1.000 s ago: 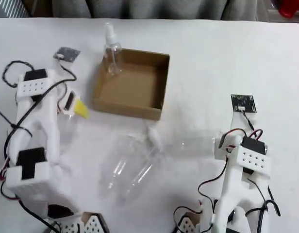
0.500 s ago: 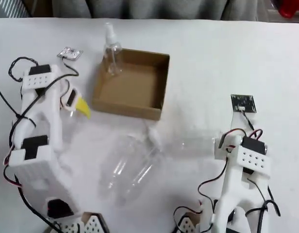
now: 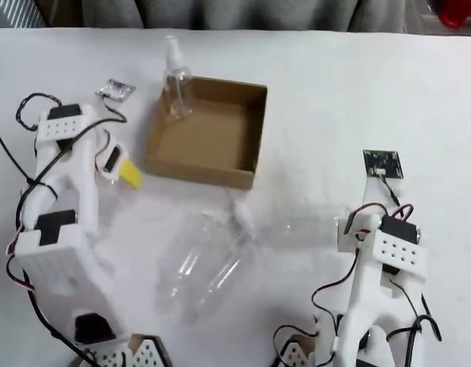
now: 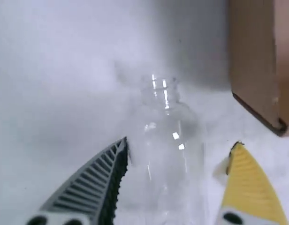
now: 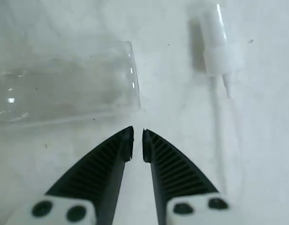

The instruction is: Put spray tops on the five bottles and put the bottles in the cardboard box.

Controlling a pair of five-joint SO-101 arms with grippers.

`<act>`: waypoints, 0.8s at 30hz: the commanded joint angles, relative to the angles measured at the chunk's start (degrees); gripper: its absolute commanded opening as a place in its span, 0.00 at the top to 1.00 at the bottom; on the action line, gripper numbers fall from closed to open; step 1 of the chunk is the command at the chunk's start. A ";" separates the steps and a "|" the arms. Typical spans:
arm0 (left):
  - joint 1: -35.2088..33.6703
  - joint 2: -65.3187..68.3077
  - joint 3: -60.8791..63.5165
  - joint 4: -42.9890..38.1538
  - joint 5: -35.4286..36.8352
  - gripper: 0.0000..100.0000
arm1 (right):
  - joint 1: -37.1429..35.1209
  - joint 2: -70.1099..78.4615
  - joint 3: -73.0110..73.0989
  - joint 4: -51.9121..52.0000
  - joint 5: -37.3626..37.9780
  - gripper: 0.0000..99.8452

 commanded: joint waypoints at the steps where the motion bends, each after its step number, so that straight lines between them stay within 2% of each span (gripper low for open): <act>1: -0.57 0.66 -3.16 -2.37 -0.26 0.68 | -0.48 0.22 -0.35 -0.75 0.09 0.98; 7: -1.10 0.92 -3.16 -2.64 -0.35 0.69 | -0.48 0.22 0.35 -2.15 0.09 0.98; 9: -1.01 1.01 -3.16 -2.81 -0.62 0.76 | -0.48 0.22 0.35 -2.15 0.09 0.98; 12: -0.75 1.19 -3.25 -2.99 -0.79 0.97 | -0.48 0.22 0.35 -2.24 0.09 0.98; 13: -0.66 1.19 -3.16 -3.34 -0.79 0.99 | -0.48 0.22 0.35 -2.24 0.09 0.98; 15: -0.40 1.01 -2.64 -2.99 -0.44 0.94 | -0.48 0.22 0.35 -2.24 0.09 0.98; 18: -0.57 0.84 -3.16 -1.32 -0.26 0.98 | -0.40 0.22 0.35 -2.24 0.09 0.98; 24: -0.57 -6.02 -3.69 3.60 1.49 0.98 | -0.13 0.22 0.35 -2.33 0.09 0.98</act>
